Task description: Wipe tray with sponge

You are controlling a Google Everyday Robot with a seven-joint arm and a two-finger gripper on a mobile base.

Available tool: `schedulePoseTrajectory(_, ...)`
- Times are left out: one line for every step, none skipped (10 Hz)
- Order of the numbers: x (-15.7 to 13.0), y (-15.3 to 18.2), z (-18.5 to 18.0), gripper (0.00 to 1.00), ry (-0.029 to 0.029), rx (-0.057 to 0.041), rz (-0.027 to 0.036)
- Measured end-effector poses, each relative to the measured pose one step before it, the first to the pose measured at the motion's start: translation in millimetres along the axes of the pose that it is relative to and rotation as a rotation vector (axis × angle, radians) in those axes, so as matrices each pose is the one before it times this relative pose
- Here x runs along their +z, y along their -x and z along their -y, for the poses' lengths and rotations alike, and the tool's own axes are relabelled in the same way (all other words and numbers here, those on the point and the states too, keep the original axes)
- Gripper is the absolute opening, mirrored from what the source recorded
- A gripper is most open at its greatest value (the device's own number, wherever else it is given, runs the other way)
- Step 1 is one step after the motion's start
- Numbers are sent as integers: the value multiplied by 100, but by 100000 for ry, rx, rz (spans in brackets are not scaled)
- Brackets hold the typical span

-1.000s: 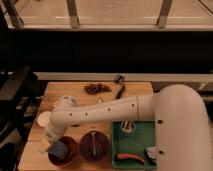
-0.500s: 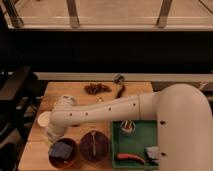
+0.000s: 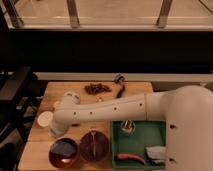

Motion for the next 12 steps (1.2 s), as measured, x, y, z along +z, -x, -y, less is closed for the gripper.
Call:
schedulePoseTrajectory(-537, -130, -26, 0, 714, -49, -1231)
schedulePoseTrajectory(-715, -35, -240, 0, 1065, 429, -1491)
schedulePoseTrajectory(-386, -21, -170, 0, 697, 255, -1016)
schedulePoseTrajectory(-218, 91, -239, 1, 668, 357, -1013)
schedulePoseTrajectory(-226, -8, 33, 6, -87, 294, -1399)
schedulePoseTrajectory(-944, 52, -286, 16, 872, 1238, -1303)
schedulePoseTrajectory(-1105, -104, 190, 26, 590, 1185, -235)
schedulePoseTrajectory(-1236, -8, 270, 36, 371, 1815, 243)
schedulePoseTrajectory(-957, 280, -66, 48, 310, 2389, 213)
schedulePoseTrajectory(-286, 180, 154, 57, -328, 1065, 339)
schedulePoseTrajectory(-156, 103, 237, 67, -1131, 1038, 498)
schedulePoseTrajectory(158, 84, 269, 76, -1546, 450, 814)
